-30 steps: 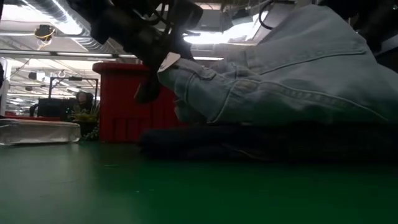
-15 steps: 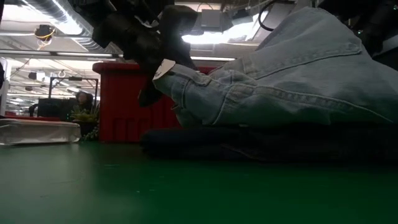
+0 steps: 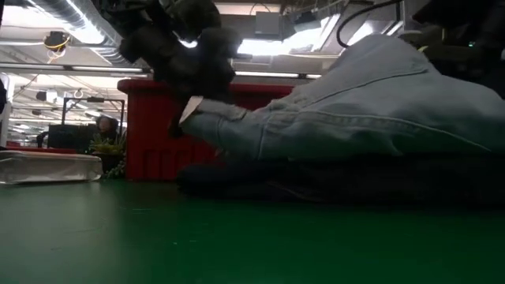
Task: Fold laundry
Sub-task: Stack the light blue jeans on top of the dark blue jeans
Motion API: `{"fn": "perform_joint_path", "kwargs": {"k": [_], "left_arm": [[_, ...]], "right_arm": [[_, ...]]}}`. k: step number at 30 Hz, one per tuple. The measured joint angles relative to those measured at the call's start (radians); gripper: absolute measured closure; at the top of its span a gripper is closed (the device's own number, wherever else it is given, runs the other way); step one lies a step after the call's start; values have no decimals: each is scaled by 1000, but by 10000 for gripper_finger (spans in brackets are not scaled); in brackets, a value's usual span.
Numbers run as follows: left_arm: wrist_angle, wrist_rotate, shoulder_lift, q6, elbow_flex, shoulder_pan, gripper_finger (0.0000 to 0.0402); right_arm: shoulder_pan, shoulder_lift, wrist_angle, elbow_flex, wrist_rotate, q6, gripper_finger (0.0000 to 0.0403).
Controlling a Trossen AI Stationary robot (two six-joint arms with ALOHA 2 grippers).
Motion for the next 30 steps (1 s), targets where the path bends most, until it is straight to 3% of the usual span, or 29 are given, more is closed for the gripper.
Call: {"fn": "perform_joint_path", "kwargs": {"k": [16,23,30], "left_arm": [[-158,-31,-24,88,0,0,278],[-267,-72,-24,125,-1,-1,278],[-319,-110,-79,150,-2,-3,278]], "right_arm": [[0,-145,-24,0,8,-8,276],[1,-230,74,0,4,-12,276],[1,-247,238,2,-150,-85,276]]}}
